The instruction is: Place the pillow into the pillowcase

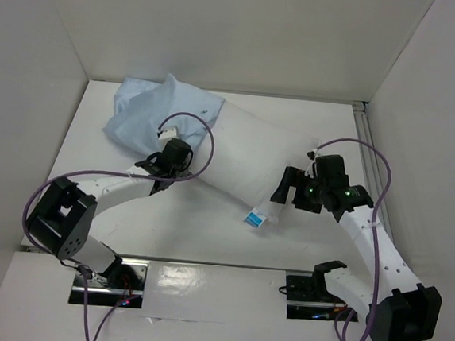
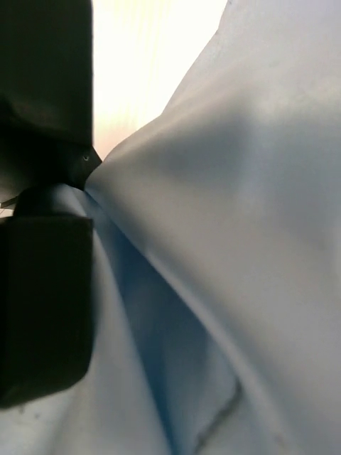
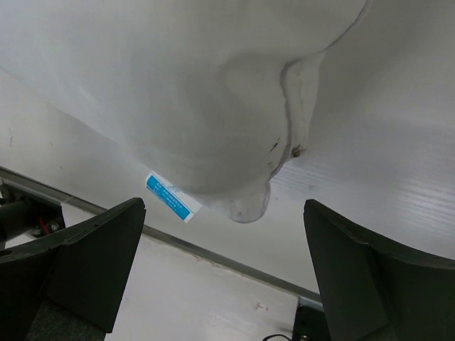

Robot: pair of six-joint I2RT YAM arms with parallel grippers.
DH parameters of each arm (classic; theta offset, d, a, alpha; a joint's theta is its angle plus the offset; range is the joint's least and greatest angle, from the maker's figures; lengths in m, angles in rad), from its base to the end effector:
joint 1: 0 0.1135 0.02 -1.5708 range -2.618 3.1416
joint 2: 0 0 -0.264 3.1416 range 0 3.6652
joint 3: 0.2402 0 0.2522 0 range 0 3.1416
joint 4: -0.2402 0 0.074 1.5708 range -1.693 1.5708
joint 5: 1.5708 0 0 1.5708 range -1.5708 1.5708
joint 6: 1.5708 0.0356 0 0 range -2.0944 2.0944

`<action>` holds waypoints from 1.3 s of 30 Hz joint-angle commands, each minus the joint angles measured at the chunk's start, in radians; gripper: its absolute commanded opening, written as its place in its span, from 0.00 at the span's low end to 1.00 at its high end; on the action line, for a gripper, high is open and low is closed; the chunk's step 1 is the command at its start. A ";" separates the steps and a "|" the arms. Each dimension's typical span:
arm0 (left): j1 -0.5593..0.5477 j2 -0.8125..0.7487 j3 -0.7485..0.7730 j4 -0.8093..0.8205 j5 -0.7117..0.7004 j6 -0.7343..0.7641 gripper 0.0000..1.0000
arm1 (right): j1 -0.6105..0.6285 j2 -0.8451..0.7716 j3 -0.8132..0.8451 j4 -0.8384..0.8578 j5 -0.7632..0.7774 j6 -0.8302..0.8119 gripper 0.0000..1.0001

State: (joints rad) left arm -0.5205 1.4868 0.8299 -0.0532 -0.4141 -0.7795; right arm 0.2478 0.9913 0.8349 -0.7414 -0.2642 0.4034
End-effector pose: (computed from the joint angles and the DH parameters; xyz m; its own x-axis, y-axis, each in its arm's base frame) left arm 0.2755 -0.1414 0.2050 -0.5362 -0.4343 -0.7237 -0.2620 0.9007 -0.3465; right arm 0.1861 0.0567 0.2708 -0.8521 0.1753 -0.4931 -0.0653 0.8993 0.4325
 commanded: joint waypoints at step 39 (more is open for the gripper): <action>-0.081 0.026 0.543 -0.277 0.124 0.115 0.00 | -0.010 0.217 0.233 0.233 0.448 0.012 0.99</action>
State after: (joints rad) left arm -0.6025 1.5185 1.3052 -0.3908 -0.2897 -0.6807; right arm 0.2508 1.1404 1.0195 -0.6273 0.1734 0.4526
